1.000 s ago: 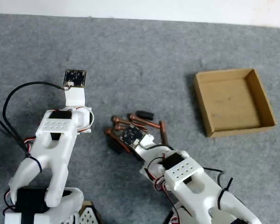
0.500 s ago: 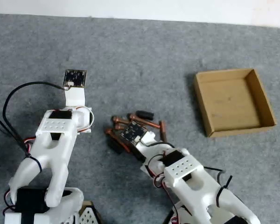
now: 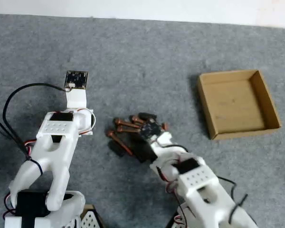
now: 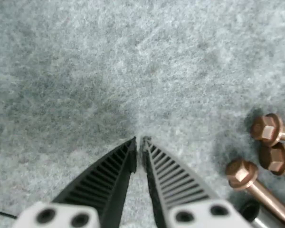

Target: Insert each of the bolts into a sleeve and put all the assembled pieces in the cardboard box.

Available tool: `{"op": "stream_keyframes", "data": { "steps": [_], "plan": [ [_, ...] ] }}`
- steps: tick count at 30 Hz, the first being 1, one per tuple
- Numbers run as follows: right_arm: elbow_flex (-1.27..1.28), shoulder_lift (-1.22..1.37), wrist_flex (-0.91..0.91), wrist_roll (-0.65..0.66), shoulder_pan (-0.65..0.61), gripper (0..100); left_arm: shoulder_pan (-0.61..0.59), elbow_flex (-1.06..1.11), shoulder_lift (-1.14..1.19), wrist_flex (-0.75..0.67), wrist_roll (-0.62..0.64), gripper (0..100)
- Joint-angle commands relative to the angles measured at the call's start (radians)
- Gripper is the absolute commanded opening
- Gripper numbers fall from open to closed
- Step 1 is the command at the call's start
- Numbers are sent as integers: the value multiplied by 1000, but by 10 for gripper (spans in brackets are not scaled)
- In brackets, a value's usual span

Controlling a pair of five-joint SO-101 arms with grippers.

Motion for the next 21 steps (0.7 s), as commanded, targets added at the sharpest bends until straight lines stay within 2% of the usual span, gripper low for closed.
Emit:
{"op": "stream_keyframes", "data": {
  "steps": [1,9,14,16,18,21],
  "plan": [
    [47,-208,-19,-28,50,5,-10,-42,-4,-15,6,41],
    [193,-526,-16,-40,127,5,12,-42,-4,-15,6,42],
    [249,-638,-13,-40,140,5,257,-25,-2,-15,6,42],
    [266,-664,-13,-40,140,5,286,-7,-2,-35,8,43],
    [271,-677,-13,-40,140,5,282,-7,-2,-41,61,43],
    [271,-677,-13,-40,140,5,272,-7,-4,-41,259,99]
  ]
}}
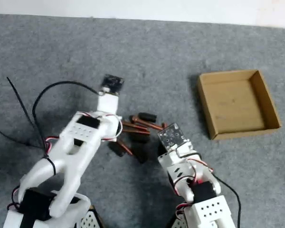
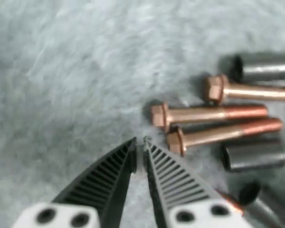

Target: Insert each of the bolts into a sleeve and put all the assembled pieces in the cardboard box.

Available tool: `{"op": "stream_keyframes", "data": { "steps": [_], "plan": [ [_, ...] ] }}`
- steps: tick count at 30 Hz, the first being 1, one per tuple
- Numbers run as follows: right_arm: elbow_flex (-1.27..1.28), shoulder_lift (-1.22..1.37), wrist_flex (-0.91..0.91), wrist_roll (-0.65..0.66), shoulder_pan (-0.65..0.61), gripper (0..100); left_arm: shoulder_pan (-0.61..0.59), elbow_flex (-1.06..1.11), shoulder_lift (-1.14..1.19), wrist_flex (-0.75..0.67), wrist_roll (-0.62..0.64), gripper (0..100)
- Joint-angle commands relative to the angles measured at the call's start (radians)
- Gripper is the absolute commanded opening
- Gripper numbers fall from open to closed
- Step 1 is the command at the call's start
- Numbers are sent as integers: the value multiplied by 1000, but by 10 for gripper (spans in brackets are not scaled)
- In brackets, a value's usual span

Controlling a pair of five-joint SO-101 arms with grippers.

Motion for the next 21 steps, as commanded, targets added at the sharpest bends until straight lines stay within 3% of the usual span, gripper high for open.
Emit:
{"op": "stream_keyframes", "data": {
  "steps": [1,4,11,14,18,21],
  "plan": [
    [1,-19,-13,-8,8,5,-1,-8,-4,-15,226,123],
    [1,-19,-13,-8,10,5,4,-7,-5,-15,356,154],
    [1,-21,-13,-8,30,5,142,-5,-4,-15,354,114],
    [1,-21,-13,-6,30,5,131,4,-4,-20,381,116],
    [1,-21,-13,-5,30,5,47,8,-4,-58,589,138],
    [1,-19,-13,-6,30,5,48,51,-2,-104,603,200]
  ]
}}
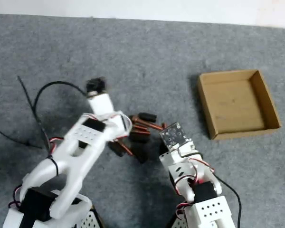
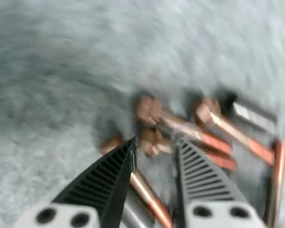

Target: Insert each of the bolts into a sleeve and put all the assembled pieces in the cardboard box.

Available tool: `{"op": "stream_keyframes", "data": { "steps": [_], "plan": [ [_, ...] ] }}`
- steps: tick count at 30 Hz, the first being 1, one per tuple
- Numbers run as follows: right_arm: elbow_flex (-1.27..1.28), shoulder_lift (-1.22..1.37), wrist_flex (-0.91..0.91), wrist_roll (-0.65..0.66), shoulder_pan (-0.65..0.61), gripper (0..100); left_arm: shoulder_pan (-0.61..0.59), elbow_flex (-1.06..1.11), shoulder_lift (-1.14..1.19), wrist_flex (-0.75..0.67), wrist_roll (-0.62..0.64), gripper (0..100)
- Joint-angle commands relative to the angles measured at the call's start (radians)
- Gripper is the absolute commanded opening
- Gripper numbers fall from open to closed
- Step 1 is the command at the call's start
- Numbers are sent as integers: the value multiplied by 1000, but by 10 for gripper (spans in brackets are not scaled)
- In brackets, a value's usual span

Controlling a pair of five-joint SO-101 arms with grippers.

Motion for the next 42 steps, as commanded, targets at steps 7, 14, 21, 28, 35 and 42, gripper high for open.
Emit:
{"op": "stream_keyframes", "data": {
  "steps": [7,14,21,28,35,42],
  "plan": [
    [1,-15,-13,-5,10,5,90,62,-4,-54,32,235],
    [1,-15,-13,-3,10,5,68,56,22,-83,34,235],
    [1,-15,-13,-3,10,5,67,-130,246,-14,35,235],
    [1,-15,-13,-3,10,5,67,-291,371,173,37,235],
    [1,-15,-13,-3,10,5,65,-300,389,176,89,235],
    [1,-15,-13,-3,10,5,59,-300,390,175,91,135]
  ]
}}
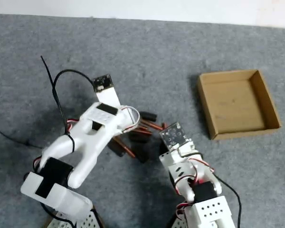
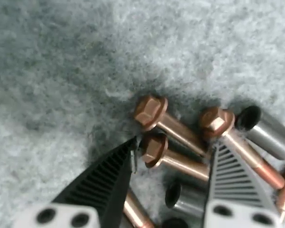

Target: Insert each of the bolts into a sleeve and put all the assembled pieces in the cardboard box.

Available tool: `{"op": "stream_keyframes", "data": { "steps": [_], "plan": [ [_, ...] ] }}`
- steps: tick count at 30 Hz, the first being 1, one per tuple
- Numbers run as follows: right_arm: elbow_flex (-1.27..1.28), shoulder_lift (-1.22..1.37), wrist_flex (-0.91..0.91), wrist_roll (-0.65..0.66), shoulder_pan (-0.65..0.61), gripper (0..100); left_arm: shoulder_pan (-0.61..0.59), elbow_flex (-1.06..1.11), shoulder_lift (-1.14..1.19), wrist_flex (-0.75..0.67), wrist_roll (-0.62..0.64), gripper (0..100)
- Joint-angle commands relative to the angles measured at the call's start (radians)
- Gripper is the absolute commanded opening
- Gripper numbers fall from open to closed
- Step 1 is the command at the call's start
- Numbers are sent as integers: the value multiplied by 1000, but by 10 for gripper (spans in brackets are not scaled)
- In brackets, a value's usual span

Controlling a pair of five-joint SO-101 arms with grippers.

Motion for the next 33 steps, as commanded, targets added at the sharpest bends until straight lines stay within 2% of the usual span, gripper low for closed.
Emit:
{"op": "stream_keyframes", "data": {
  "steps": [1,3,7,12,14,21,27,30,33],
  "plan": [
    [1,-15,-13,-3,10,5,-19,-8,19,17,5,82],
    [1,-15,-13,-3,10,5,-33,-8,19,17,3,0],
    [1,-15,-13,-3,10,5,-31,-8,19,17,3,52],
    [1,-15,-13,-2,10,5,-33,-8,15,17,3,45],
    [1,-15,-13,-2,10,5,-35,-8,13,18,2,1],
    [1,-15,-13,-2,10,5,-36,-7,-2,21,0,4],
    [1,-15,-13,-2,10,5,-36,134,-269,57,-103,4],
    [1,-15,-13,-2,10,5,-38,294,-447,-81,-149,4],
    [1,-16,-13,-2,10,5,-58,486,-611,-299,-175,4]
  ]
}}
